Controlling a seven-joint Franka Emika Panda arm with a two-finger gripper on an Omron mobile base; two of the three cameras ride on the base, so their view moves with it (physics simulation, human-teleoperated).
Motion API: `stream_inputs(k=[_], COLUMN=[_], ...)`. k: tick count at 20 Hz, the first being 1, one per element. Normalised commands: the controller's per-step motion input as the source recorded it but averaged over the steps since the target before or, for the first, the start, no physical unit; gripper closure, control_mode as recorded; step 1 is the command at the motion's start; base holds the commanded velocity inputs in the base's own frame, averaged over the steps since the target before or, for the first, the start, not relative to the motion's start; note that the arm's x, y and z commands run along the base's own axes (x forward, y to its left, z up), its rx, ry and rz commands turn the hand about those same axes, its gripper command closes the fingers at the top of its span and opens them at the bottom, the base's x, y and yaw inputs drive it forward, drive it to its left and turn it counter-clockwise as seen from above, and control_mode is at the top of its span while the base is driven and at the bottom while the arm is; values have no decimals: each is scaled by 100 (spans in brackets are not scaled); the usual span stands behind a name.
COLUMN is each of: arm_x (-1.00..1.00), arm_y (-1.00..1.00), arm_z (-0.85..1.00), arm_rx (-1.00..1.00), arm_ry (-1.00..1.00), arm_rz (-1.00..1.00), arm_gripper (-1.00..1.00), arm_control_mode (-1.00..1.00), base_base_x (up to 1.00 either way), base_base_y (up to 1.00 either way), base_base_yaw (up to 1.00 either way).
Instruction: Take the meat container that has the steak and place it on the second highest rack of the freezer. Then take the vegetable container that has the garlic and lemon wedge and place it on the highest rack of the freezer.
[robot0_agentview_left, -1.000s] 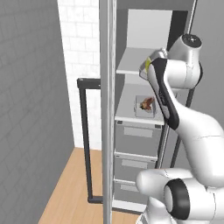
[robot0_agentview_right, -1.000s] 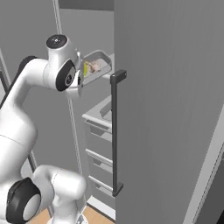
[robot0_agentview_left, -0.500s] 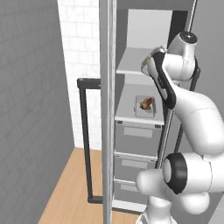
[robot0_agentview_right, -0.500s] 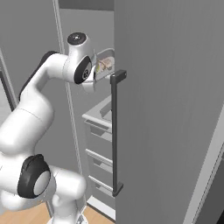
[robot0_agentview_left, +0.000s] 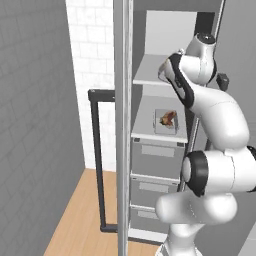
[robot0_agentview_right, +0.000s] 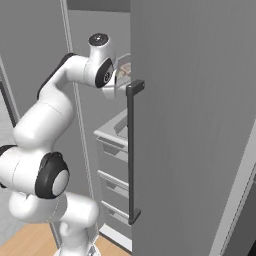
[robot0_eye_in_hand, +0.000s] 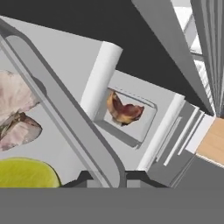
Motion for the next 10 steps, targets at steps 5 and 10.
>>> stream_inputs(k=[5,10], arm_x=[38,44], arm_y=[0,0], arm_z=[0,-2], arm_rx=[0,0], arm_ry=[0,7], arm_rz=[0,0], arm_gripper=[100,100], arm_control_mode=[-100,-100], base_base_x=[0,0], base_base_y=[0,0], base_base_yaw=[0,0])
